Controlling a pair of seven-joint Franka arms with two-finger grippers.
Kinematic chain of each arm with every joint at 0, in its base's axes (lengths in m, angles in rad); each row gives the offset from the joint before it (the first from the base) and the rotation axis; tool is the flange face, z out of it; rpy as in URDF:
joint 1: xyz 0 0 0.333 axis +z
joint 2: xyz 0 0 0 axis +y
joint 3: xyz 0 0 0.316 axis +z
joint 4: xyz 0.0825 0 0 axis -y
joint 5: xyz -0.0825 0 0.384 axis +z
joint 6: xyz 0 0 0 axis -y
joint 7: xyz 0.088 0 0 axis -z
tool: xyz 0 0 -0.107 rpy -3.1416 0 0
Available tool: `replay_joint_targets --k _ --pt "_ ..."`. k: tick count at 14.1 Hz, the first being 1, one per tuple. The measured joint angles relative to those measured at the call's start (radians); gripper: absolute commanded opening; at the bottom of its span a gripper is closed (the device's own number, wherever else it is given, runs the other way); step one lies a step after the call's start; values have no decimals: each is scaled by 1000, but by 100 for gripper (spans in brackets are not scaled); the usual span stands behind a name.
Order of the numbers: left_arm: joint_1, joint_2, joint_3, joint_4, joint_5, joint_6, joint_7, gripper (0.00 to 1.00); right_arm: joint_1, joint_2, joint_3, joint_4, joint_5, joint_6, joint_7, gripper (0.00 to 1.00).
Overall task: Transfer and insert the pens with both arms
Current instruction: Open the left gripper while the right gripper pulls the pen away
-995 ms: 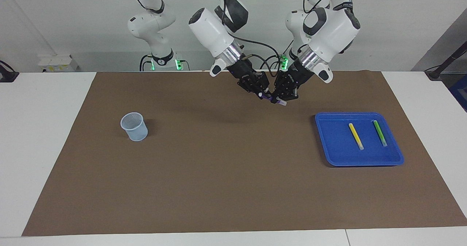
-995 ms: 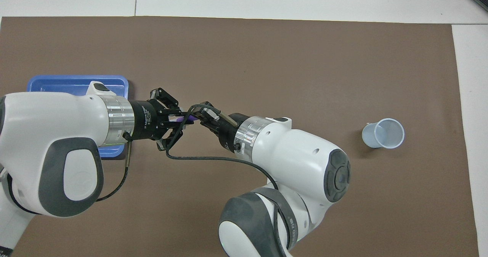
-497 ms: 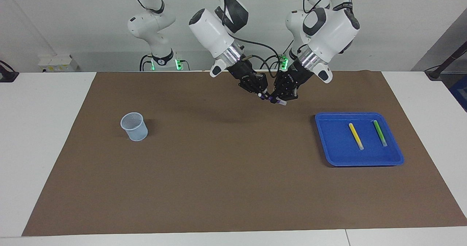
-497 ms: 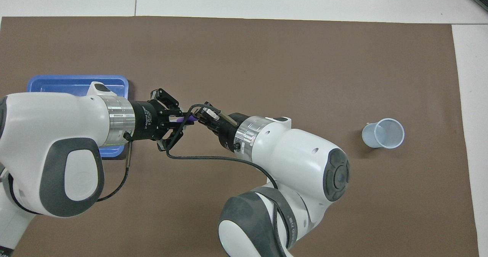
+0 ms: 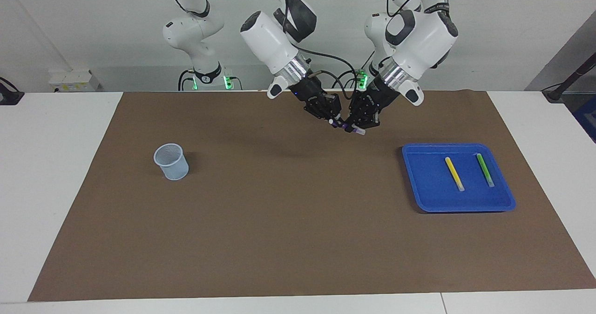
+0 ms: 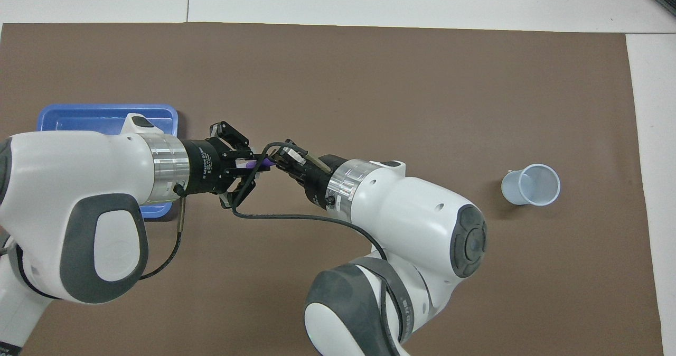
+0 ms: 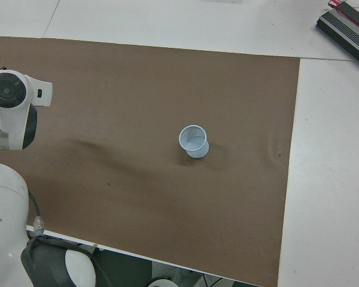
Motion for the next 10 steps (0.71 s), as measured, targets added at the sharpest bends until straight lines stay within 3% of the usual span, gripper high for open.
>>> replay_joint_targets --k 4,7,10 --pt "-9 -30 1 -19 0 14 3 100 -25 4 -1 -4 0 -22 -84 0" --pt "-9 -38 4 -32 0 15 56 100 -49 4 -2 -4 -4 -107 -172 0" --pt "11 -47 15 -57 0 7 232 100 -104 1 -6 -4 -136 -253 -250 0"
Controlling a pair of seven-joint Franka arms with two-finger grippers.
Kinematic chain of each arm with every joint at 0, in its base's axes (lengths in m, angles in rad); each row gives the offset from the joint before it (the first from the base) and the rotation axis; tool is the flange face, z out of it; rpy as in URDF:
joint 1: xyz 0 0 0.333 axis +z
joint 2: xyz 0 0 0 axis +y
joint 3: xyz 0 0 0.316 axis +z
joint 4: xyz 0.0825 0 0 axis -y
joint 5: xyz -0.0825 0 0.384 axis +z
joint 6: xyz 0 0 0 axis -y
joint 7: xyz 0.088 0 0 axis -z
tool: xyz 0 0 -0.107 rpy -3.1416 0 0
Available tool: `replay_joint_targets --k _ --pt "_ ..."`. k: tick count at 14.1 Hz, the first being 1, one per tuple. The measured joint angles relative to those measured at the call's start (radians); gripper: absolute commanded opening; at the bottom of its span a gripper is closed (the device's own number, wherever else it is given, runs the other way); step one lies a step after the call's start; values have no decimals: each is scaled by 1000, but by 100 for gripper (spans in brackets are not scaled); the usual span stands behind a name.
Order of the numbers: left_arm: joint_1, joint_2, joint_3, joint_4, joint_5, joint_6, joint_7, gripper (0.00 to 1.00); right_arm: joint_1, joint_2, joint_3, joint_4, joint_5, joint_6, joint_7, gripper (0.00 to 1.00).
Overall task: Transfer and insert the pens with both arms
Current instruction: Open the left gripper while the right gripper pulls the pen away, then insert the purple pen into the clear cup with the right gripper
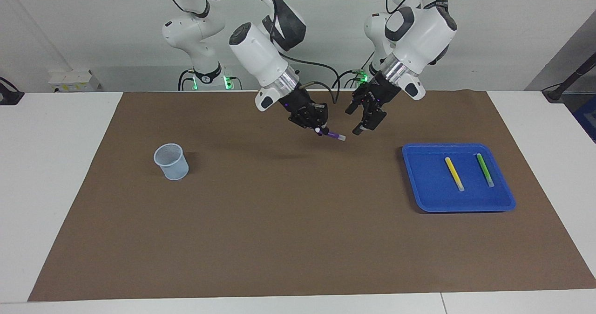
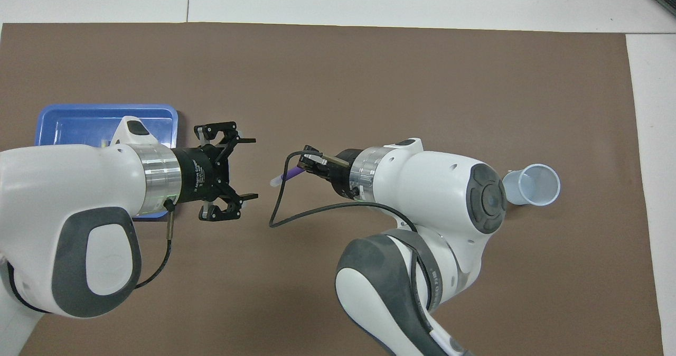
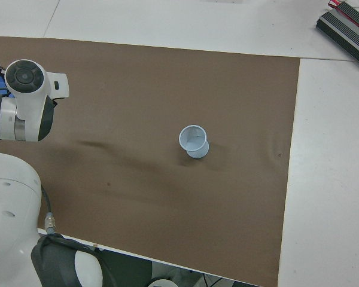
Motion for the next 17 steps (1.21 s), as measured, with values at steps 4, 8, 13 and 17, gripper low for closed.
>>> replay_joint_targets --k 4,8,13,17 --pt "189 -22 15 -9 1 -180 415 100 -76 -22 -2 0 -262 -219 -83 0" --pt "379 -43 25 -9 99 -328 748 100 -126 -46 -4 -1 -450 -379 -220 0" --pt "482 -55 25 -2 255 -389 1031 100 -242 -94 -6 0 -613 -532 -522 0" --pt "506 -55 24 4 431 -388 1308 100 -347 -126 -8 0 -754 -578 -797 0"
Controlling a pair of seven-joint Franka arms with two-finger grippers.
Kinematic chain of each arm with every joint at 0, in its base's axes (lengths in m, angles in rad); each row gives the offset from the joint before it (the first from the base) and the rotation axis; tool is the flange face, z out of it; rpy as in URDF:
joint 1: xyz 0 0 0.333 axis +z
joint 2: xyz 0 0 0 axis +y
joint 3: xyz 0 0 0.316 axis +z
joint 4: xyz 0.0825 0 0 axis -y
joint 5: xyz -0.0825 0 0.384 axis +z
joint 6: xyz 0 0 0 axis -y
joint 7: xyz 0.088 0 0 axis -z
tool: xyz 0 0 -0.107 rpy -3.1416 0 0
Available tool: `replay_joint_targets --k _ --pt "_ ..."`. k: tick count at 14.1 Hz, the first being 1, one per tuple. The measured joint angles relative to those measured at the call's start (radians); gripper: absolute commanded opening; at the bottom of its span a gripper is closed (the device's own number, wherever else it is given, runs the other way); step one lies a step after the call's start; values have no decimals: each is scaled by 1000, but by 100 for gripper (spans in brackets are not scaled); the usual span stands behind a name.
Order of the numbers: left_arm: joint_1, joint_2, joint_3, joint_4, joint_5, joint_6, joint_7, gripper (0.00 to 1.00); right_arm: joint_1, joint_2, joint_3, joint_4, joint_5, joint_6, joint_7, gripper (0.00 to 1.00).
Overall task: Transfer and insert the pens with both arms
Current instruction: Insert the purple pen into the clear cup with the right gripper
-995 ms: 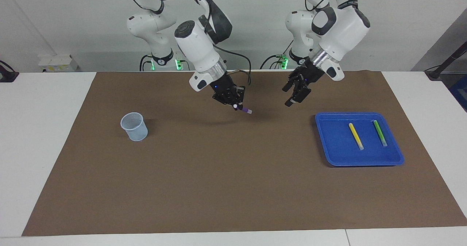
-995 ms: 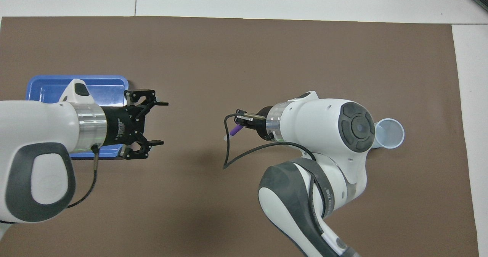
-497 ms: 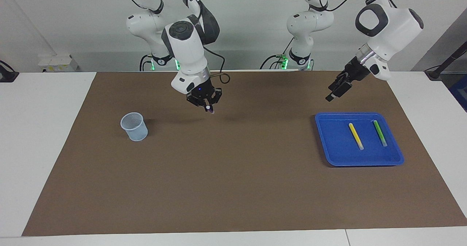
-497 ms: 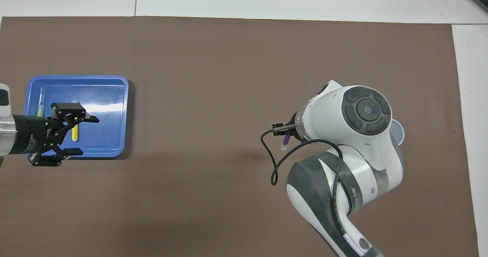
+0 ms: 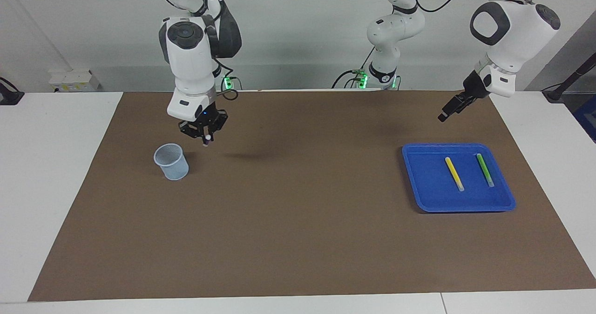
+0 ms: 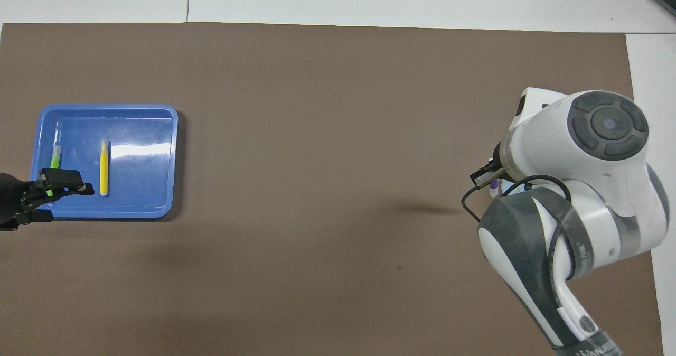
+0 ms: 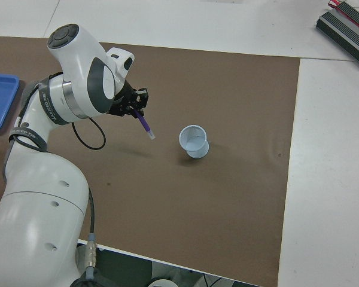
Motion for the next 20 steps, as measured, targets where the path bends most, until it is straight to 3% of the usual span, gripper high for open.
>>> replay_joint_targets --k 7,15,16,17,18,20 --pt "38 19 0 2 126 83 328 100 -91 0 1 -14 -22 25 -232 0" --pt "52 190 -6 -7 128 303 374 100 -175 3 1 -131 -22 193 -310 3" --pt "52 212 -9 -7 128 329 375 100 -178 4 1 -147 -22 216 -310 25" --pt "51 229 -11 -7 128 352 375 100 -182 4 1 -164 -22 236 -310 72" --pt "50 244 -13 -7 128 370 375 100 -187 4 1 -180 -20 251 -309 100" --pt "50 269 -14 -7 128 406 375 100 -191 4 1 -193 -16 258 -307 100"
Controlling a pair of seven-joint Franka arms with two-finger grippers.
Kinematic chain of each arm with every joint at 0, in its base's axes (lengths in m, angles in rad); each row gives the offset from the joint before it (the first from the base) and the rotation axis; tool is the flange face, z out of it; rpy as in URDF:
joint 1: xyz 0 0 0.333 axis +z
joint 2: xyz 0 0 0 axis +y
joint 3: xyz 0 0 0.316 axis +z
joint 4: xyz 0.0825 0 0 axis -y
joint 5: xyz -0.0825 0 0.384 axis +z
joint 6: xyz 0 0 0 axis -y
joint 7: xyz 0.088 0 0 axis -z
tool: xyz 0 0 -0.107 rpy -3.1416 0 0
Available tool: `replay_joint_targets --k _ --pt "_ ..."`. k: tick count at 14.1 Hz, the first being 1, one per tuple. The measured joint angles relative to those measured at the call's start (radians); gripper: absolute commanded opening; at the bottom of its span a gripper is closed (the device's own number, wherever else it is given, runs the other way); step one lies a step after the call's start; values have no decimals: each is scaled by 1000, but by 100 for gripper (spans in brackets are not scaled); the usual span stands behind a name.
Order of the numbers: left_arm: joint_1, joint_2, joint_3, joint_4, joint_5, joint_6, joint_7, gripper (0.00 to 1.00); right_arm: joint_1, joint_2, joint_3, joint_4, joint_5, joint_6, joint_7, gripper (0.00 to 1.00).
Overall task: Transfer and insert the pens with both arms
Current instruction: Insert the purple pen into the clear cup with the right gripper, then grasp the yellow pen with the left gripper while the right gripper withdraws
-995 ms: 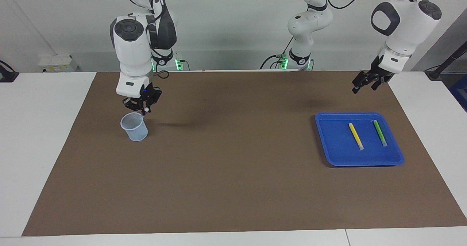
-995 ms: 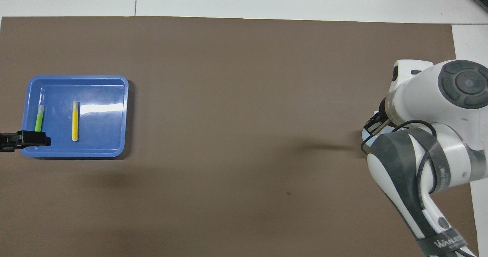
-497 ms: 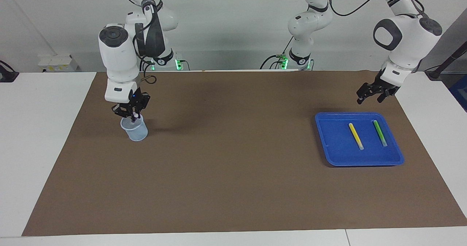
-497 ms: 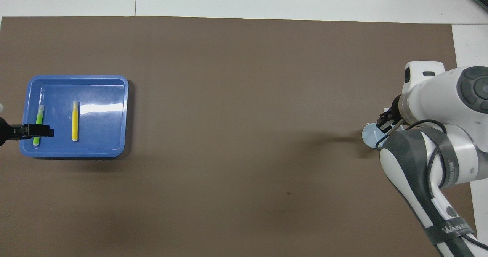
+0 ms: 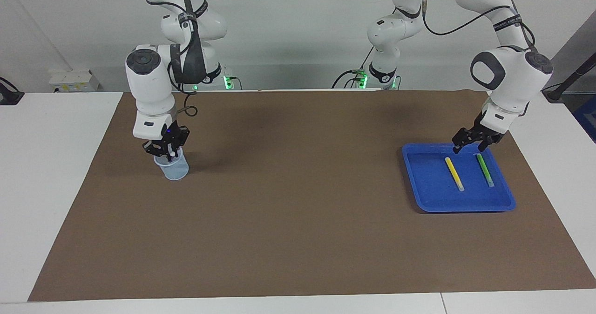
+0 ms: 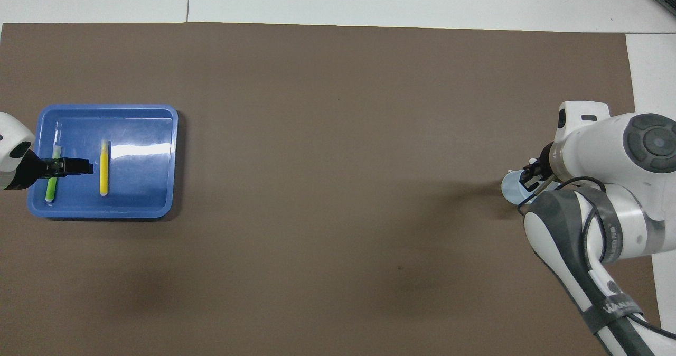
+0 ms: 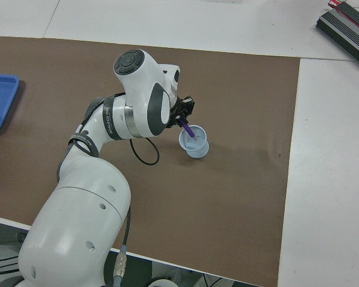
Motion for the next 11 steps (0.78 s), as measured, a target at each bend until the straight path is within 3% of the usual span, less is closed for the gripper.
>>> replay_joint_targets --k 6,11 --pt "-9 102 -3 0 0 116 0 100 0 -7 2 5 18 -1 2 100" --pt "-15 182 -4 0 0 189 4 100 6 -29 12 53 194 -67 80 100"
